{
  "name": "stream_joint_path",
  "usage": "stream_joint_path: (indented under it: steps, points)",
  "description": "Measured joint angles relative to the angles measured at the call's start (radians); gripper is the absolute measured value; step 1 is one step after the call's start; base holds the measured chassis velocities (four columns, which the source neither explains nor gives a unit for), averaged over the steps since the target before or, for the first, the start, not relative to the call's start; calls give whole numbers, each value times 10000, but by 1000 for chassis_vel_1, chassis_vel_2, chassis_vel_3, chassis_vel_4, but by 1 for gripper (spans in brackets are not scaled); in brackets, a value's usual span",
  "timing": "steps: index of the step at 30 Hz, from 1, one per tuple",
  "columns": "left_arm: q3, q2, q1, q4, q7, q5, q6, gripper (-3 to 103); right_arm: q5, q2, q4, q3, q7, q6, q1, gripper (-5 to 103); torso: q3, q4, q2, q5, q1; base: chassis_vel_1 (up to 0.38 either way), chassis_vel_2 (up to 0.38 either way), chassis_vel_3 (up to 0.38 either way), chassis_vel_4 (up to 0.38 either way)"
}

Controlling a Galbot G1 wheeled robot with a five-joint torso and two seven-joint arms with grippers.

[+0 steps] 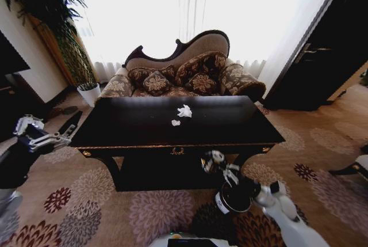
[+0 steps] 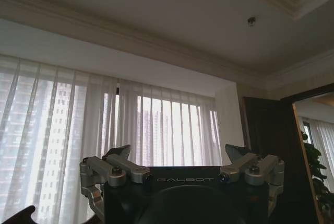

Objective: Move to the front of the table and place the trash on the table into the trash bin.

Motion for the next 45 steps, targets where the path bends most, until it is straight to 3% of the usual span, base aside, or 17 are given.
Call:
stream_joint_path:
  steps: [4,6,9,10,12,14,17,19,20,22,28,39,45]
  points:
    - [38,16,-87,71,-9,-22,0,100,-1604,167,-1727,-282,676,852,308,0,0,0,0,-1,0,0,0,0,0]
    - [48,7,-89,70,-12,-23,0,100,-1963,185,-2028,-395,985,1025,427,0,0,-1,0,-2,0,0,0,0,0]
    - [47,-41,-56,62,-20,-25,0,100,-3175,266,-3072,-981,3031,1364,949,0,1,1,-1,1,0,0,0,0,0]
    - [47,-41,-56,62,-20,-25,0,100,-3175,266,-3072,-981,3031,1364,949,0,1,1,-1,1,0,0,0,0,0]
    - [-2,-42,-22,62,-24,-27,-2,100,-3742,294,-3405,-1200,4175,1353,1213,0,1,0,0,0,0,0,0,0,0]
    - [-116,-41,57,48,-27,-37,-4,100,-4717,313,-3877,-1487,5656,1140,1698,0,1,1,0,-1,1,0,0,0,0]
    - [-200,-43,125,22,-28,-49,-5,100,-5466,314,-4149,-1561,6335,992,1977,0,1,2,0,-1,1,0,0,0,0]
    - [-344,-56,235,-16,-29,-73,-6,100,-7084,286,-4720,-1498,7335,809,2437,0,1,3,-1,0,1,0,0,0,0]
    - [-344,-56,235,-16,-29,-73,-6,100,-7084,286,-4720,-1498,7335,809,2437,0,1,3,-1,0,1,0,0,0,0]
    - [-451,-68,323,-42,-30,-92,-6,100,-7824,236,-5106,-1489,8225,461,2651,0,1,1,-1,-3,1,0,0,0,0]
    - [-524,-151,498,-186,-35,-106,-6,100,-8676,377,-5655,-1696,10083,-589,3210,0,1,2,0,-2,1,0,0,0,0]
    - [-718,-151,747,-250,-38,-92,-10,100,-10104,768,-7261,-1650,11139,-1750,3824,0,1,1,0,0,1,0,0,0,0]
    - [-692,-94,705,-228,-38,-205,-12,100,-9503,773,-8225,-1480,10954,-1734,3875,0,1,-1,1,0,0,0,0,0,0]
